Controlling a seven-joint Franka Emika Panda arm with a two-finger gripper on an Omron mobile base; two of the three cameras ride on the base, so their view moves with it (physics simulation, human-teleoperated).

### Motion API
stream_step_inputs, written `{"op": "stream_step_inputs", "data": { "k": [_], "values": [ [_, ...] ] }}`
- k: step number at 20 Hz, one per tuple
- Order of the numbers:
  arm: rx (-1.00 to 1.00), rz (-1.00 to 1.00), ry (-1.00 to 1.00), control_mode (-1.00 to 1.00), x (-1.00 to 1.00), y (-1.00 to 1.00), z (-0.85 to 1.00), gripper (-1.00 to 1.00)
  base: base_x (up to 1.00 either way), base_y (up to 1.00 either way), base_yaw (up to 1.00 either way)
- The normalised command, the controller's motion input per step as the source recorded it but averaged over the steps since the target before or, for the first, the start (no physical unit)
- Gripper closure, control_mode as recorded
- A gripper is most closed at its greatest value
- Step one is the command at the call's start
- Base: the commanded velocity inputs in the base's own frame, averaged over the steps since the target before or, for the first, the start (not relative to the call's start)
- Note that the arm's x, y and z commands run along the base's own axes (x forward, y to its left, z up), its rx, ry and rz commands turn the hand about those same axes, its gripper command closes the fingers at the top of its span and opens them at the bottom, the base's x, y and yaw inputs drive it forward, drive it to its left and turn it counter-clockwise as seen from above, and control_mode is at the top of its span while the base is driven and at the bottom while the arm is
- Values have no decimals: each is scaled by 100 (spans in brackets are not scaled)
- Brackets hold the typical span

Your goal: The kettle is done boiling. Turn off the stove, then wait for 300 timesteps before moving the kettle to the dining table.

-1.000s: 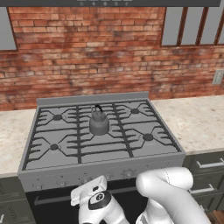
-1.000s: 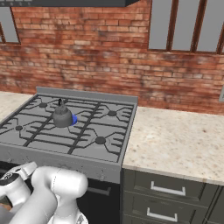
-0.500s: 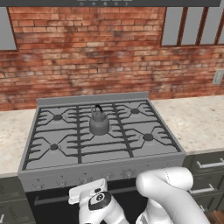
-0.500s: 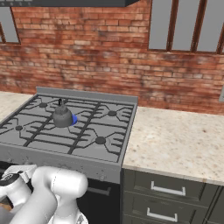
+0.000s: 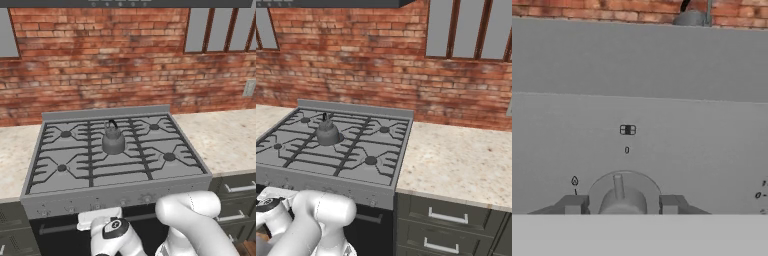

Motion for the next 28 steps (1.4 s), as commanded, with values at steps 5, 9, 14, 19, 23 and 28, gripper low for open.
{"op": "stream_step_inputs", "data": {
  "k": [5,9,14,19,23,28],
  "values": [
    [21,-7,0,-100,-9,-4,-9,100,0,0,0],
    [21,-9,0,-100,-8,-4,-6,100,0,0,0],
    [17,-9,0,-100,-14,0,-6,100,0,0,0],
    [1,0,1,-100,-1,0,-9,-100,0,0,0],
    [0,0,-5,-100,-10,0,0,-100,0,0,0],
    [0,0,-10,-100,-21,1,0,-100,0,0,0]
  ]
}}
